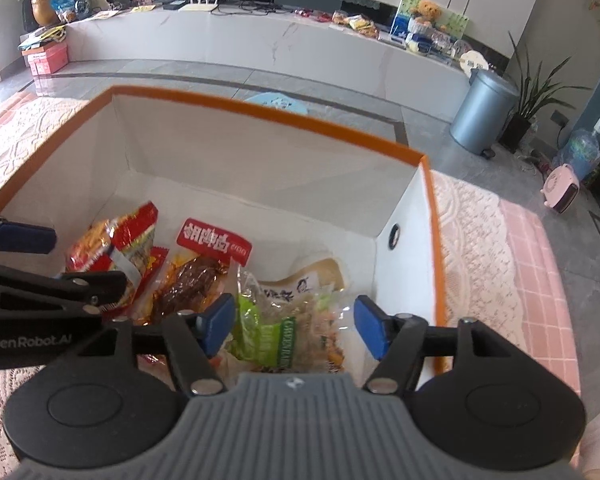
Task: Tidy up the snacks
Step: 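Lower both packets into the box and open both grippers, then move both tools back down toward the remaining snack pile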
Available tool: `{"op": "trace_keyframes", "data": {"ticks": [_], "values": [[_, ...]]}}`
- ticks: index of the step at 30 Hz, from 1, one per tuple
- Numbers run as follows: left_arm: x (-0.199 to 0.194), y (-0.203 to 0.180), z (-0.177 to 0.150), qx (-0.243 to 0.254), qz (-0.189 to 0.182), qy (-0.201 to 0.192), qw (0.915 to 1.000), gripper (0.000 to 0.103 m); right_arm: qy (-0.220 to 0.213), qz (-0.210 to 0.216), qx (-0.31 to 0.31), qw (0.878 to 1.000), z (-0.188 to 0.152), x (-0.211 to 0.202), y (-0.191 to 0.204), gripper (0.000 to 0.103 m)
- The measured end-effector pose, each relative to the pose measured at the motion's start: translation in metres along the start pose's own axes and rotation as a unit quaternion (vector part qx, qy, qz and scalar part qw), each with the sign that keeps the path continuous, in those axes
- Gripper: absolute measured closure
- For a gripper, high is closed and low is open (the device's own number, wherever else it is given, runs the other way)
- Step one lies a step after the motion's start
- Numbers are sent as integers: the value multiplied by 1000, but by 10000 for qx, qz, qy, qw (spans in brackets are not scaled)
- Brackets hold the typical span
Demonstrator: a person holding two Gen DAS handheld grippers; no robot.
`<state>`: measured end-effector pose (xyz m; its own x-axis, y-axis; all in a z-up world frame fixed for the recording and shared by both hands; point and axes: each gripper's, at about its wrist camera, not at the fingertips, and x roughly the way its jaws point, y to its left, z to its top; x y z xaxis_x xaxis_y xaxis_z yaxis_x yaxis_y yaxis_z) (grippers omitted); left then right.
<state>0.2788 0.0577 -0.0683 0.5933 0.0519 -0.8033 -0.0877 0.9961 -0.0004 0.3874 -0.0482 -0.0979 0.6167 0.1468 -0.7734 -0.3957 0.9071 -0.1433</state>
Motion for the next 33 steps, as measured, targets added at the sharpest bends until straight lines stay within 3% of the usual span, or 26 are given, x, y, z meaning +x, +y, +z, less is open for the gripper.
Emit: {"op": "trace_keyframes", "data": {"ticks": [10, 18, 26, 33], "values": [[-45, -3, -3, 135, 230, -470, 9985, 15, -342, -33, -14, 9994, -3, -43, -4, 23], [-87, -8, -21, 49, 118, -821, 9965, 14, -667, 59, -15, 9978, -18, -90, -6, 13], [-138, -16, -56, 246, -572, -1132, 9916, 14, -809, 477, 401, 9948, -59, -135, -13, 10], [-152, -22, -89, 319, -962, -1233, 9872, 14, -942, 730, 917, 9886, -108, -164, -17, 10]]}}
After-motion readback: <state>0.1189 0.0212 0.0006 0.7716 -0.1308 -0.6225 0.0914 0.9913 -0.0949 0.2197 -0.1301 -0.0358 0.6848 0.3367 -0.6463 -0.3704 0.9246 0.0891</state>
